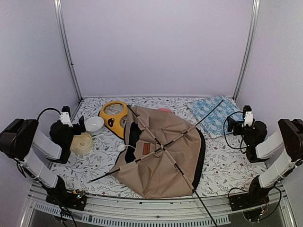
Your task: Set up the pet tent
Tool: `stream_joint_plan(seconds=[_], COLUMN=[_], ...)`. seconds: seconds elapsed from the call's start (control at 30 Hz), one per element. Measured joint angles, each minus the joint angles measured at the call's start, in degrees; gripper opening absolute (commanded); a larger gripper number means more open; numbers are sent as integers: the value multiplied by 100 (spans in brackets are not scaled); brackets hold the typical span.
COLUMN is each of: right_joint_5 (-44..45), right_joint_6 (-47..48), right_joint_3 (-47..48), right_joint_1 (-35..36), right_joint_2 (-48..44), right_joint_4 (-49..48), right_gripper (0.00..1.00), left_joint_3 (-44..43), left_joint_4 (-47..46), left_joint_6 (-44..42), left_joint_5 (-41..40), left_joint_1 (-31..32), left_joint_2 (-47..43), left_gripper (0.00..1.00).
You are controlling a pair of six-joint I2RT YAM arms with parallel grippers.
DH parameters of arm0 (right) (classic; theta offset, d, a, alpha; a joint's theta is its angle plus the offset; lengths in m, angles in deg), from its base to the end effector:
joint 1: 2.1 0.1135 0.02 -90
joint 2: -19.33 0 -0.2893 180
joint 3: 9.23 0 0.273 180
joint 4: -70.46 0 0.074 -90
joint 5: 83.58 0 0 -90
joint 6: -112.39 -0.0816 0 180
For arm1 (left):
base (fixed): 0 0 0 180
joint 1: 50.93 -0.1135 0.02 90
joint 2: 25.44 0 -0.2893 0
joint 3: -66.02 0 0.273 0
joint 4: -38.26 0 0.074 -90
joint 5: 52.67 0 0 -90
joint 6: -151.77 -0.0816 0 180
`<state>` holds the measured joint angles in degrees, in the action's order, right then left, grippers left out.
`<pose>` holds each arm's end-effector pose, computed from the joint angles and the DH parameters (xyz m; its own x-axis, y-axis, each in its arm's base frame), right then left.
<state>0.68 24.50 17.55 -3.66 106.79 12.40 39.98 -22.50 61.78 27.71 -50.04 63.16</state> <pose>0.2960 0.0001 0.1574 -0.0430 -0.0355 -0.9984 -0.0744 0.9967 -0.0322 0.2933 0.0091 0.1556 -0.0314 0.0003 -0.9995 -0.1517 0.9884 0.0051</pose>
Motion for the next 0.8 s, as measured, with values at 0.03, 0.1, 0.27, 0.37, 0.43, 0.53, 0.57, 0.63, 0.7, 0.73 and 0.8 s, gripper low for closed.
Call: stream_joint_plan(seconds=[0.03,0.1,0.27,0.37,0.43,0.53,0.57,0.63,0.7,0.73,0.8], right_joint_5=[-9,-20,-39,42,160,271,361,627,870,949,881], right_joint_6=[7,13,26,33,31,-219,-302,-479,-573,-621,-748], right_joint_3=[0,7,22,120,592,1982,2430,3423,4120,4463,4852], right_joint_1=[0,0,0,42,140,448,645,1384,2312,2817,3414], right_joint_2=[0,0,0,-195,-601,-1058,-1110,-1150,-1108,-1029,-813], right_joint_4=[0,2,0,444,1432,3010,3403,4181,4769,5088,5493], right_gripper=[99,99,99,99,99,99,99,99,99,99,99], left_joint_3=[0,-4,-717,-1659,-2304,-2994,-3178,-3445,-3578,-3589,-3565], left_joint_4=[0,52,1569,2892,3718,4699,4988,5436,5792,5941,6275], left_joint_6=[-4,-92,-389,-111,199,627,750,970,1215,1366,1784], left_joint_5=[-7,-103,-374,-225,-31,205,326,649,820,809,684], left_joint_1=[7,105,861,1185,1340,1593,1709,1897,1998,2015,1961], left_joint_2=[0,-28,-686,-1054,-1266,-1526,-1596,-1665,-1679,-1679,-1679], left_gripper=[99,99,99,99,99,99,99,99,99,99,99])
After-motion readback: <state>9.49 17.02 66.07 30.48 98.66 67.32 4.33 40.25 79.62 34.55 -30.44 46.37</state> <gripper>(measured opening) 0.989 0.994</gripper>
